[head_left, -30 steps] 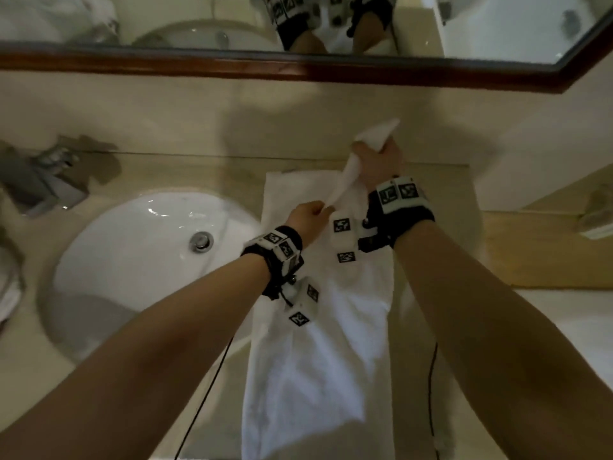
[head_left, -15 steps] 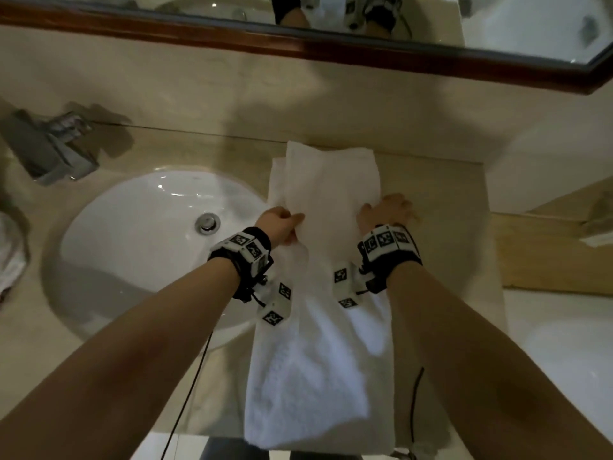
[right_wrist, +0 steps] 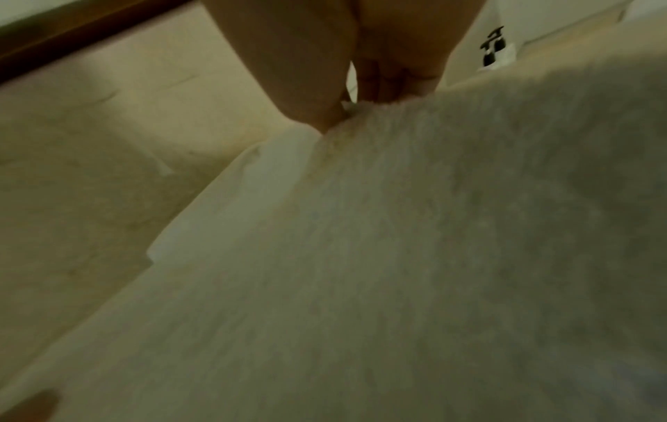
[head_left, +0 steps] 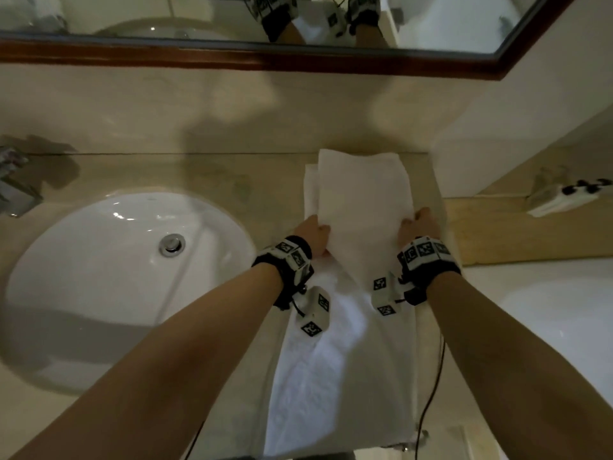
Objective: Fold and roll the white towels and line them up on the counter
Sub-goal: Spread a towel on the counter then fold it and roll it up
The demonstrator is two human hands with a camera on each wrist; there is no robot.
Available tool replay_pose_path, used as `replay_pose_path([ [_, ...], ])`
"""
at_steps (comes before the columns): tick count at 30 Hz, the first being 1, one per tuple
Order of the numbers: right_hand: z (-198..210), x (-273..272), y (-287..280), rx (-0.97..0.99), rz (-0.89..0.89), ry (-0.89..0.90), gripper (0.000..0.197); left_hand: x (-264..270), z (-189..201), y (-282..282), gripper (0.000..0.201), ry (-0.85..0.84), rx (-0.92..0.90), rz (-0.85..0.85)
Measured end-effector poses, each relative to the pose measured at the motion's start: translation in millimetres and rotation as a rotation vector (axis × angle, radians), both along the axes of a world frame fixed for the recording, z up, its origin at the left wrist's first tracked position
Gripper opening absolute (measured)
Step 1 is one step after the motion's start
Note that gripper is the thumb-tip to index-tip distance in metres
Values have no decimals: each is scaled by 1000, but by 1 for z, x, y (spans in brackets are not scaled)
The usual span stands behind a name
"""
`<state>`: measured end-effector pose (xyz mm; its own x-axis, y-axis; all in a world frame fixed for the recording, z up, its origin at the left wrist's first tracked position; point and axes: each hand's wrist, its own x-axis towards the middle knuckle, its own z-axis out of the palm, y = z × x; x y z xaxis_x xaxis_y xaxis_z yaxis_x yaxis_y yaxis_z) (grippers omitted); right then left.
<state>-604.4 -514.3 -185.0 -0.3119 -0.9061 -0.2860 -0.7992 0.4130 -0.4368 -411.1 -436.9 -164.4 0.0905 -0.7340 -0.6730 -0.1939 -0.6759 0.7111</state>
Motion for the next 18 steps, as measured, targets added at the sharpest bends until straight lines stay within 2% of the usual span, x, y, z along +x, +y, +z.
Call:
replay_pose_path([
  [3, -2, -18, -16, -10, 2, -24, 27, -18, -3, -6, 36, -28, 11, 59],
  [6, 3, -21, -45, -73, 26, -122, 29, -23, 2, -12, 40, -185, 30, 79],
  [8, 5, -19, -66, -89, 90, -142, 31, -24, 1, -7, 41, -208, 29, 153],
  [10, 9, -15, -89, -94, 199, -163, 35, -27, -4, -4, 40, -164, 8, 225],
  [13, 13, -4, -119, -98, 305, -164, 38, -34, -9, 4, 40, 36, 58, 339],
  [15, 16, 2, -130, -64, 416, -69, 35, -35, -12, 10, 40, 122, 102, 342],
  [18, 16, 8, -135, -39, 589, 82, 34, -31, -12, 20, 40, 161, 113, 299],
])
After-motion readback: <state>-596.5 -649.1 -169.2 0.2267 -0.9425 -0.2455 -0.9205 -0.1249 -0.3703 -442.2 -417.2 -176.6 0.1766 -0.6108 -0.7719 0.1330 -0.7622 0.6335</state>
